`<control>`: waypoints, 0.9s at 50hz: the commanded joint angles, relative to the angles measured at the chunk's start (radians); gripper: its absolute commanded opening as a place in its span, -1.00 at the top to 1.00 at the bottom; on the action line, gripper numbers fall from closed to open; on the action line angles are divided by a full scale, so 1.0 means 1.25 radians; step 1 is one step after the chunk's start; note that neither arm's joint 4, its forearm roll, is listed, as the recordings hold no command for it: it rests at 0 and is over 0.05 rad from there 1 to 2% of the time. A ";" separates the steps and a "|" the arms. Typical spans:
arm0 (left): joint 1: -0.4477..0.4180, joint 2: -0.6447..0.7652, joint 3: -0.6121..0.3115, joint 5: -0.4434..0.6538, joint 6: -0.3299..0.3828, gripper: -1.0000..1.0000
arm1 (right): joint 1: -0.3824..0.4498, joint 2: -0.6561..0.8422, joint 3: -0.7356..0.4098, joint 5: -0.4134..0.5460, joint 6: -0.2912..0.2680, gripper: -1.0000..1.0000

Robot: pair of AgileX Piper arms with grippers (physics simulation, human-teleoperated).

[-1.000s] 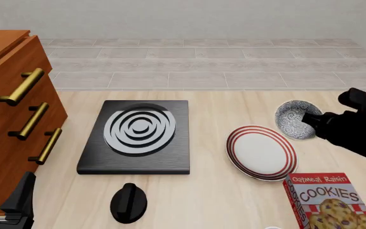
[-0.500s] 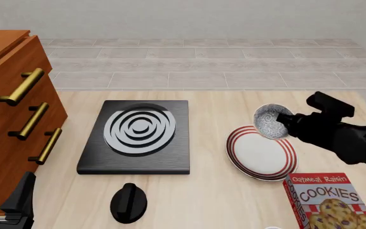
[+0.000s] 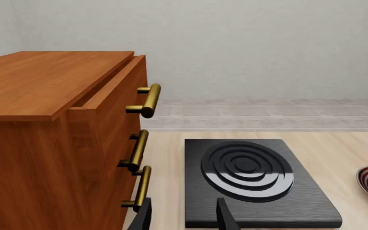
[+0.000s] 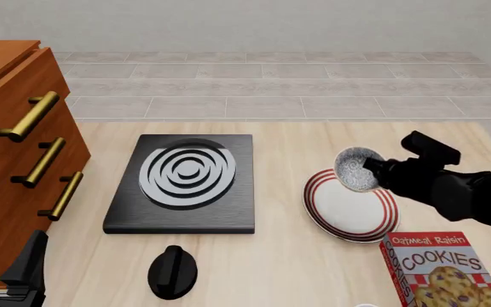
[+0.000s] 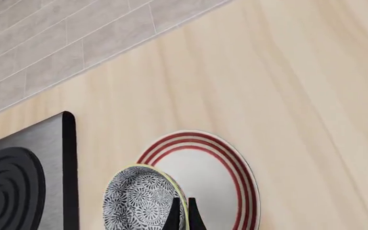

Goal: Pick the akita bowl on the cookies box and place it on the plate.

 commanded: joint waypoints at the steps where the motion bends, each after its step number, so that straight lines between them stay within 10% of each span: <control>1: 0.000 0.000 0.000 0.000 0.000 -1.00 | -0.010 0.033 -0.006 -0.023 0.006 1.00; 45: 0.000 0.000 0.000 0.000 0.000 -1.00 | -0.016 0.126 0.025 -0.102 0.008 1.00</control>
